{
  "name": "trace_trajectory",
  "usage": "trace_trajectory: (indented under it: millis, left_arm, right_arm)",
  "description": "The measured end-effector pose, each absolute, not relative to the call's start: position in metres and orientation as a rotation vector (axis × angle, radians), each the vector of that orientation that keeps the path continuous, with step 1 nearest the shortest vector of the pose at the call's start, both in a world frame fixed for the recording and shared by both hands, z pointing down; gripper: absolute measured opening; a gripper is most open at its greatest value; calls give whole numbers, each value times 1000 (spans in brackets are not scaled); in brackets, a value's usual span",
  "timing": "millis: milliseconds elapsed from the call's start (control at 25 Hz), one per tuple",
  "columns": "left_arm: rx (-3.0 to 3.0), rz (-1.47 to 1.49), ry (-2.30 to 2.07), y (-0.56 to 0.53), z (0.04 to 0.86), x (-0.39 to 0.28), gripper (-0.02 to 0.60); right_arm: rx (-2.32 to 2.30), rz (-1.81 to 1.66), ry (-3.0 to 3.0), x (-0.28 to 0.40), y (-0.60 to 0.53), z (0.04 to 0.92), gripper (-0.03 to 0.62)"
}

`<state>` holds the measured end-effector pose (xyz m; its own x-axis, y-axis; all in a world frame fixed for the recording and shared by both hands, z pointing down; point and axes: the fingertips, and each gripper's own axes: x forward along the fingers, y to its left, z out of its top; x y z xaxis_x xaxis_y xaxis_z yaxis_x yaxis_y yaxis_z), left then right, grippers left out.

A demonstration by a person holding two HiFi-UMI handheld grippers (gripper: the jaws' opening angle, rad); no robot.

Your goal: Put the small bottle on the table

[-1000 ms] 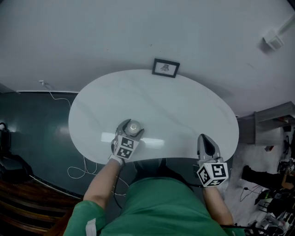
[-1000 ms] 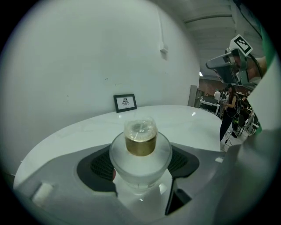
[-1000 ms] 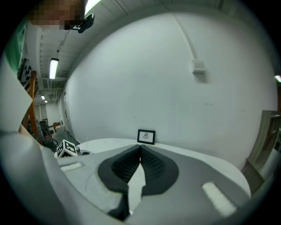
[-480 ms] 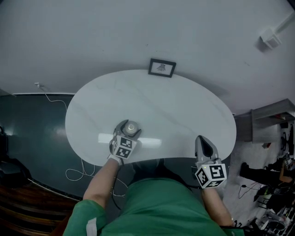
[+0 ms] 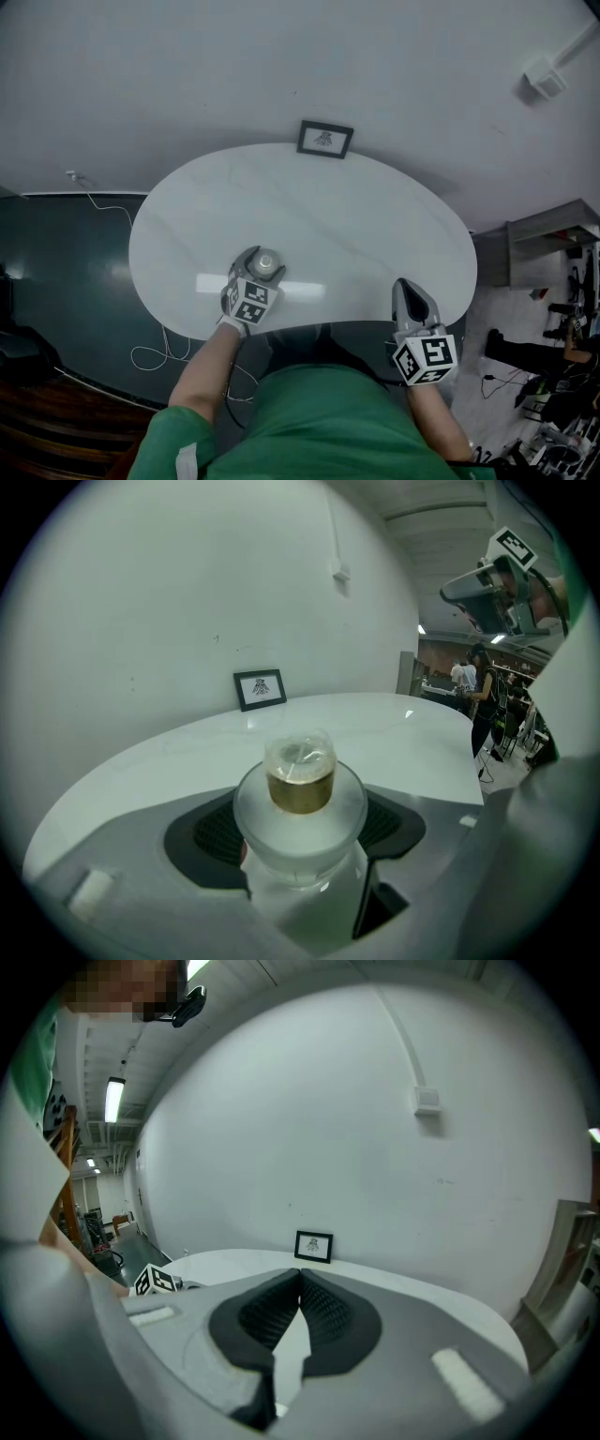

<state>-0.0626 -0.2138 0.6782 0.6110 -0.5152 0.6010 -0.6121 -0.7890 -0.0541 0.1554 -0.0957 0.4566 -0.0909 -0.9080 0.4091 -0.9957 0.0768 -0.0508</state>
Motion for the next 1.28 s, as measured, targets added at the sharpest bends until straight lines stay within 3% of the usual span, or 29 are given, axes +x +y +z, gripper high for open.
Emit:
trace_trajectory:
  millis: [560, 1000, 1040, 1280]
  left_arm:
    - [2651, 962, -949, -204, 678, -65, 356]
    - [2492, 856, -1217, -180, 651, -126, 353]
    - [2484, 829, -1248, -177, 641, -130, 335]
    - [2481, 587, -1384, -163, 572, -137, 94]
  right_arm:
    - [1888, 477, -2138, 154, -94, 457, 3]
    - [1810, 502, -2238, 142, -104, 463, 3]
    - [1800, 503, -2249, 140, -106, 463, 3]
    - [1745, 504, -2309, 130, -118, 464, 3]
